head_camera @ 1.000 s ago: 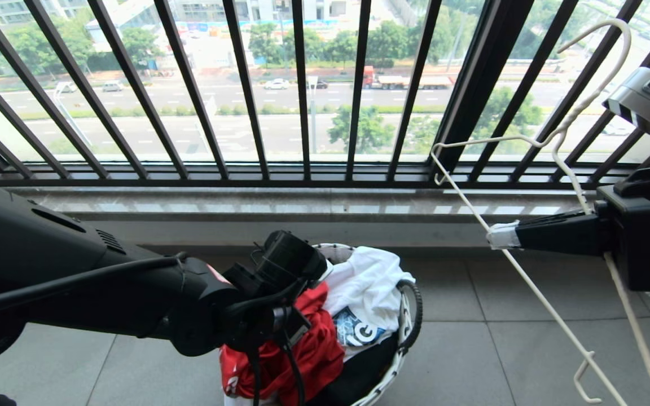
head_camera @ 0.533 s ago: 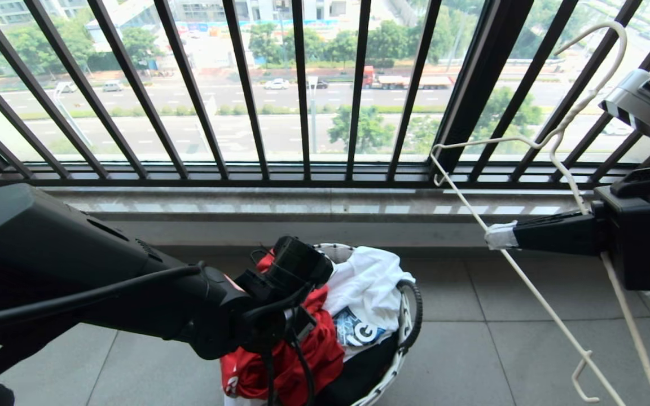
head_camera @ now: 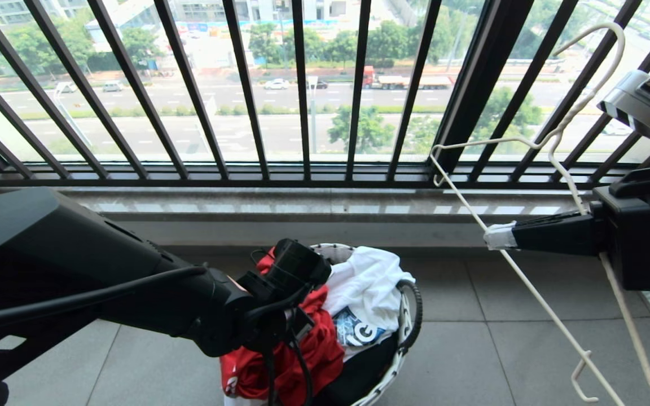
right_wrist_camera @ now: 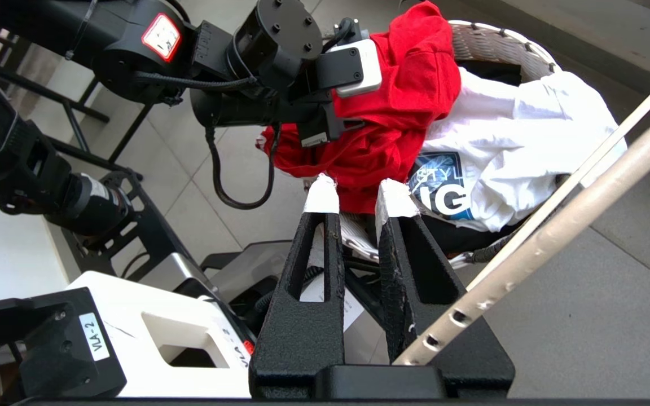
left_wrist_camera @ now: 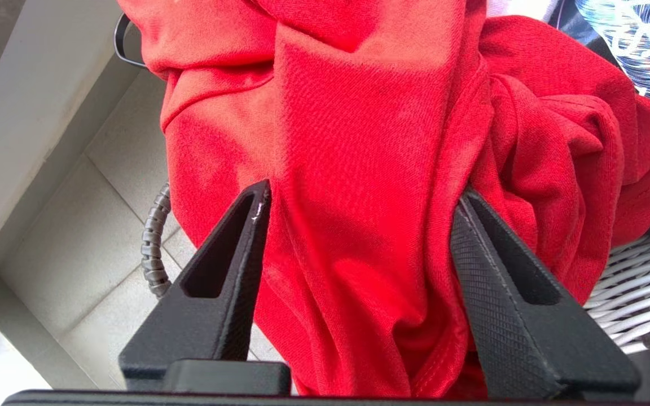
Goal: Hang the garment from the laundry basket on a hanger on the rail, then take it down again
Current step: Pick up clothes from the basket
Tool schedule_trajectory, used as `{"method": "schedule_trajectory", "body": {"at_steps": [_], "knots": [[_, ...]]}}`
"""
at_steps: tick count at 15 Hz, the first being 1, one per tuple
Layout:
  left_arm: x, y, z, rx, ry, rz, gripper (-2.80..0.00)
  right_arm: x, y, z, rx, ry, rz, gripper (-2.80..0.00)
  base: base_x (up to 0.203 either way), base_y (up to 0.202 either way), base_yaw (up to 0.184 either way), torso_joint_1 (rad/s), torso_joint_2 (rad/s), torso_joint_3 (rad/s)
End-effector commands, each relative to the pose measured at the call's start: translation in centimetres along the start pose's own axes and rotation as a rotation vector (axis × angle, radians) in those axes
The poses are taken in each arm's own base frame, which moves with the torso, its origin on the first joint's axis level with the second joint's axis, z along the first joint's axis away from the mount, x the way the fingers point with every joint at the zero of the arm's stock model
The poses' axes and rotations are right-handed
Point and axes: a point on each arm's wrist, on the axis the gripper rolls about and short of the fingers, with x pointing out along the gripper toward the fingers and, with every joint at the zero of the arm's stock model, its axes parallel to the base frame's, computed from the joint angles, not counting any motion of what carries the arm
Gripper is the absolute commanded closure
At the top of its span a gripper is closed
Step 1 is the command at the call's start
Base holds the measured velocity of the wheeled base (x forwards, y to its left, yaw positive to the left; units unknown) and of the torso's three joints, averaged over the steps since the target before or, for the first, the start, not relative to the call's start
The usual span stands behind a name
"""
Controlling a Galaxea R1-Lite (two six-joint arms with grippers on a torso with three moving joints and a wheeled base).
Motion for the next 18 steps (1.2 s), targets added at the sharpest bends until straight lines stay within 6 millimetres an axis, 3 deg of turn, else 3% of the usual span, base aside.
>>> {"method": "schedule_trajectory", "body": {"at_steps": [1,7,10,18], "knots": [[0.2,0.2,0.1,-0.006,0.000,0.009,0.00,0.1,0.0,0.0,0.003,0.005,0.003,0.00,0.000,0.000,0.000,0.000,0.00,0.000],[0.6,0.8,0.1,-0.021,0.006,0.020,0.00,0.1,0.0,0.0,0.003,0.005,0.003,0.00,0.000,0.000,0.000,0.000,0.00,0.000],[-0.3,1.5,0.6,-0.045,-0.025,0.029,0.00,0.1,0.0,0.0,0.002,0.004,0.003,0.00,0.000,0.000,0.000,0.000,0.00,0.000],[-9.6,6.7,2.3,-0.174,-0.267,0.086,0.00,0.1,0.0,0.1,0.002,0.001,0.003,0.00,0.000,0.000,0.000,0.000,0.00,0.000]]}}
